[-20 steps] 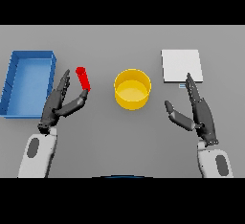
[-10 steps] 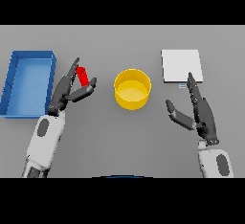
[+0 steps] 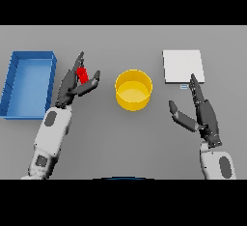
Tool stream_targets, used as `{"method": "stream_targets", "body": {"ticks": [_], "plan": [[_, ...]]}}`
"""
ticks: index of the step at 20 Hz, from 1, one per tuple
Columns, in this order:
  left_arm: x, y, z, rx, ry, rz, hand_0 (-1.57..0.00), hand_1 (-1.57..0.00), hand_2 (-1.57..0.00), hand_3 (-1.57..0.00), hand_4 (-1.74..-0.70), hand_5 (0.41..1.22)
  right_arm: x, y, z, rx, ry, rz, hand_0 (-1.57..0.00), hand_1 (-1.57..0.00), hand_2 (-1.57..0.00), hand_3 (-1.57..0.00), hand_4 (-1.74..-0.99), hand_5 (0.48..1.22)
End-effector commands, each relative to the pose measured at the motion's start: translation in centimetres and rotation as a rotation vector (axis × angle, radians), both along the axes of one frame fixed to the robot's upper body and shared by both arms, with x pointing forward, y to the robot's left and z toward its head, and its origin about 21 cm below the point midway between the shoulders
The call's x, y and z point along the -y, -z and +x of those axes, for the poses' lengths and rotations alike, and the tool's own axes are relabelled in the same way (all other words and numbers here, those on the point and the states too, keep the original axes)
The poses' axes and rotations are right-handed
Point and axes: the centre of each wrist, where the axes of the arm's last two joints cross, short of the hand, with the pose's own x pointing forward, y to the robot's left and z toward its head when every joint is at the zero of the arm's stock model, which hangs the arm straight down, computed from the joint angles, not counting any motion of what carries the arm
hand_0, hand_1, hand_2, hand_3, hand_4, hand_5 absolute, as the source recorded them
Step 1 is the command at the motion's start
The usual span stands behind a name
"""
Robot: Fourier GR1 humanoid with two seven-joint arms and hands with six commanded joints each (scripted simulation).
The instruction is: Pick up the red beaker and tilt it to pour out 1 green nut into yellow bowl. Pick up the yellow bowl and place it on the metallic measuring scale.
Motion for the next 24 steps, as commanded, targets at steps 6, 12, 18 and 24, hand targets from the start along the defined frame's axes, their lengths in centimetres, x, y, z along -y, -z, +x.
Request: {"method": "stream_targets", "body": {"ticks": [6, 12, 18, 24], "plan": [[1.1, 0.8, 0.9, 0.000, -0.072, -0.026, -0.55, -0.59, -0.66, -0.73, -1.47, 0.943, 0.2, -0.2, 0.1, -0.002, 0.005, -0.003, 0.00, 0.00, 0.00, 0.00, -1.237, 0.648], [2.1, 0.7, 1.0, 0.033, -0.050, 0.052, -1.30, -1.31, -1.33, -1.24, -1.60, 1.148, 0.0, -0.4, 0.0, 0.012, -0.002, 0.015, 0.00, 0.00, 0.00, 0.00, -1.250, 0.647], [1.8, -0.5, 1.4, 0.076, -0.029, -0.094, -1.50, -1.50, -1.51, -1.48, -1.66, 1.150, -0.3, 0.1, -0.3, -0.001, 0.007, 0.008, 0.00, 0.00, 0.00, 0.00, -1.246, 0.644], [1.0, -4.1, 2.1, 0.134, 0.033, -0.082, -1.55, -1.55, -1.55, -1.55, -1.72, 1.131, -0.3, -0.3, -0.1, 0.038, -0.008, -0.011, 0.00, 0.00, 0.00, 0.00, -1.226, 0.650]]}}
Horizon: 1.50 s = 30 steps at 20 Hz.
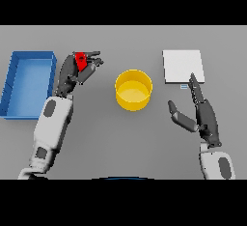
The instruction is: Pick up the red beaker and tilt it to pour out 1 green nut into yellow bowl. Pick up the yellow bowl and place it on the metallic measuring scale.
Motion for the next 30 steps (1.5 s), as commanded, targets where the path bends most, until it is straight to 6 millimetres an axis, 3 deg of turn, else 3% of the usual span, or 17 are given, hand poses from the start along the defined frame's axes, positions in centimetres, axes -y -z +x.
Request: {"method": "stream_targets", "body": {"ticks": [1, 6, 11, 20, 23, 24, 27, 30], "plan": [[-0.1, -0.4, 0.1, 0.002, 0.003, 0.027, -1.56, -1.56, -1.56, -1.55, -1.72, 1.130, 0.2, 0.4, 0.0, -0.008, 0.002, -0.016, 0.00, 0.00, 0.00, 0.00, -1.219, 0.653], [-0.9, -1.4, 0.8, 0.008, 0.023, 0.124, -1.56, -1.56, -1.56, -1.55, -1.72, 1.139, 0.3, 0.3, 0.0, 0.007, 0.015, -0.029, 0.00, 0.00, 0.00, 0.00, -1.219, 0.661], [-0.5, -4.2, 1.9, 0.045, 0.098, 0.420, -1.57, -1.57, -1.57, -1.56, -1.74, 1.120, 0.1, 0.3, -0.2, -0.004, 0.015, -0.041, 0.00, 0.00, 0.00, 0.00, -1.194, 0.658], [4.2, -8.0, 2.6, 0.146, 0.254, 1.051, -1.57, -1.57, -1.57, -1.57, -1.74, 1.174, 0.3, -0.2, -0.1, -0.016, 0.012, -0.028, 0.00, 0.00, 0.00, 0.00, -1.183, 0.671], [5.9, -7.9, 2.7, 0.164, 0.320, 1.251, -1.57, -1.57, -1.57, -1.57, -1.74, 1.197, -0.3, 0.1, -0.2, -0.033, 0.004, -0.018, 0.00, 0.00, 0.00, 0.00, -1.187, 0.676], [6.2, -8.2, 2.9, 0.160, 0.339, 1.324, -1.57, -1.57, -1.57, -1.57, -1.69, 1.202, -0.3, 0.1, -0.1, -0.037, 0.010, -0.020, 0.00, 0.00, 0.00, 0.00, -1.191, 0.675], [7.4, -9.2, 3.5, 0.211, 0.404, 1.511, -1.57, -1.57, -1.57, -1.38, -1.71, 1.211, -0.1, 0.0, -0.1, -0.046, 0.015, 0.006, 0.00, 0.00, 0.00, 0.00, -1.195, 0.671], [8.8, -9.5, 3.7, 0.253, 0.471, 1.674, -1.57, -1.57, -1.57, -1.33, -1.72, 1.216, -0.1, 0.6, -0.5, -0.060, 0.012, 0.043, 0.00, 0.00, 0.00, 0.00, -1.202, 0.651]]}}
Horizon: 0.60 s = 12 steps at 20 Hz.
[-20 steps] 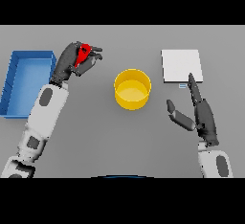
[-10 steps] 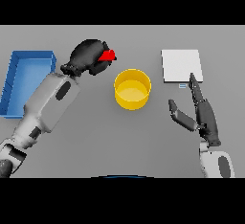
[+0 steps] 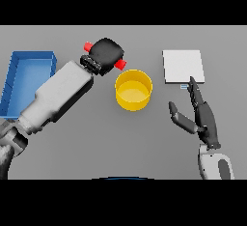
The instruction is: Pick up the red beaker and tilt it to pour out 1 green nut into yellow bowl. Pick up the yellow bowl and place it on the metallic measuring scale.
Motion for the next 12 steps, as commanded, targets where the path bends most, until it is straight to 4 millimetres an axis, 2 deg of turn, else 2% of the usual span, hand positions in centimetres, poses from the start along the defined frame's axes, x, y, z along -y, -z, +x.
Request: {"method": "stream_targets", "body": {"ticks": [1, 5, 12], "plan": [[0.3, -0.6, 0.2, 0.013, 0.032, 0.034, -1.57, -1.57, -1.57, -1.29, -1.72, 1.217, -0.2, 0.1, 0.0, -0.006, -0.003, 0.004, 0.00, 0.00, 0.00, 0.00, -1.206, 0.639], [2.0, -0.8, 0.1, 0.030, 0.155, 0.174, -1.57, -1.57, -1.57, -1.46, -1.73, 1.219, -0.3, -0.1, 0.0, 0.025, 0.019, -0.024, 0.00, 0.00, 0.00, 0.00, -1.221, 0.610], [3.6, -1.5, 0.4, 0.149, 0.292, 0.453, -1.57, -1.57, -1.57, -1.55, -1.74, 1.221, -0.4, 0.1, 0.1, 0.026, 0.037, -0.040, 0.00, 0.00, 0.00, 0.00, -1.160, 0.569]]}}
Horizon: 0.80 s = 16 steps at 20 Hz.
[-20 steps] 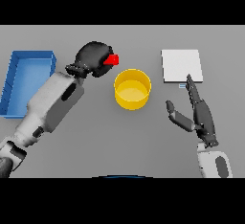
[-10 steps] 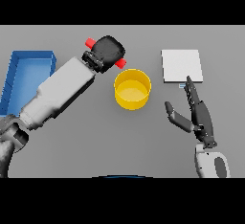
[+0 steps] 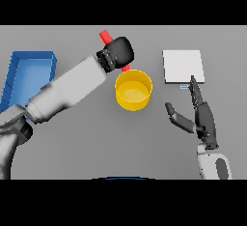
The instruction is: Pick up the red beaker and tilt it to pour out 1 green nut into yellow bowl. Pick up the yellow bowl and place it on the metallic measuring scale.
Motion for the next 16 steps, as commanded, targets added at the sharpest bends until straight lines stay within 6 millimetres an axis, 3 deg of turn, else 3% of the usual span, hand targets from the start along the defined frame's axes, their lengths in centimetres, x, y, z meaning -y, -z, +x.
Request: {"method": "stream_targets", "body": {"ticks": [1, 9, 12, 15, 16], "plan": [[0.5, -0.4, -0.2, 0.014, 0.019, 0.032, -1.57, -1.57, -1.57, -1.55, -1.74, 1.221, -0.1, -0.1, 0.2, 0.006, -0.001, 0.006, 0.00, 0.00, 0.00, 0.00, -1.152, 0.567], [1.5, 0.3, -0.3, 0.114, 0.153, 0.250, -1.57, -1.57, -1.57, -1.57, -1.73, 1.221, 0.3, 0.3, -0.2, 0.015, -0.008, 0.012, 0.00, 0.00, 0.00, 0.00, -1.136, 0.579], [2.8, -0.2, -0.3, 0.182, 0.197, 0.318, -1.57, -1.57, -1.57, -1.57, -1.73, 1.221, 0.0, 0.2, -0.3, 0.020, -0.007, 0.015, 0.00, 0.00, 0.00, 0.00, -1.130, 0.577], [3.9, -2.6, -0.3, 0.244, 0.255, 0.381, -1.57, -1.57, -1.57, -1.57, -1.73, 1.221, 0.0, -0.2, -0.1, 0.023, 0.001, -0.001, 0.00, 0.00, 0.00, 0.00, -1.138, 0.572], [4.6, -4.6, 0.2, 0.276, 0.259, 0.397, -1.57, -1.57, -1.57, -1.57, -1.73, 1.221, 0.0, -0.2, 0.0, 0.019, -0.002, 0.013, 0.00, 0.00, 0.00, 0.00, -1.137, 0.568]]}}
